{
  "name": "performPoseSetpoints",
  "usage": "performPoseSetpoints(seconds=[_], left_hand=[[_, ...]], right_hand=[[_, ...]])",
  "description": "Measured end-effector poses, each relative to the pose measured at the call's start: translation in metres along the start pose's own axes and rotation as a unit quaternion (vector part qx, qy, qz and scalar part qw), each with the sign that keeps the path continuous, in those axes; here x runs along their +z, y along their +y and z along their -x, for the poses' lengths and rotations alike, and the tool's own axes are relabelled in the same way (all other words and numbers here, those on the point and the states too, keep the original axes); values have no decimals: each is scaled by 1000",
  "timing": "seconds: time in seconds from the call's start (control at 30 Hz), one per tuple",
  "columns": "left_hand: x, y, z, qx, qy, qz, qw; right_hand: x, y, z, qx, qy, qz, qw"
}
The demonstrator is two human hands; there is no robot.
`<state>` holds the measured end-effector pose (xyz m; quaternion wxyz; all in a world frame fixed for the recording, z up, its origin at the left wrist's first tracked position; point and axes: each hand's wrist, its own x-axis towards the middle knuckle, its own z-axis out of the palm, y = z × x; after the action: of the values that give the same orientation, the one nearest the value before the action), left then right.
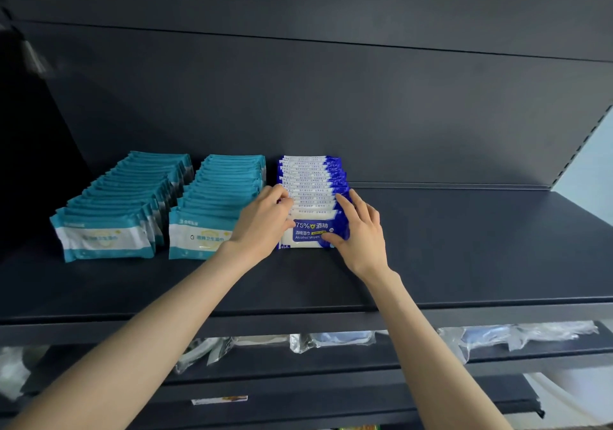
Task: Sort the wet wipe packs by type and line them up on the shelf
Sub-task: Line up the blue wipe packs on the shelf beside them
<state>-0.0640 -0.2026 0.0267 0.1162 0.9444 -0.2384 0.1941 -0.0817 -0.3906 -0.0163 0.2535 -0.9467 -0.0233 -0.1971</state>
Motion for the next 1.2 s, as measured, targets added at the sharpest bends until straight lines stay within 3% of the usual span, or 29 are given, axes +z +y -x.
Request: performPoseSetpoints(seconds=[0.57,0.97,1.2], left_hand=[[4,-3,-7,19,4,-40,999],[-15,-6,4,19,-56,-44,997],[-29,26,12,53,43,56,996]], right_hand=[[-2,-1,-5,9,-7,32,999],[-21,-22,13,36,-27,52,998],[-61,-23,48,31,71,28,997]])
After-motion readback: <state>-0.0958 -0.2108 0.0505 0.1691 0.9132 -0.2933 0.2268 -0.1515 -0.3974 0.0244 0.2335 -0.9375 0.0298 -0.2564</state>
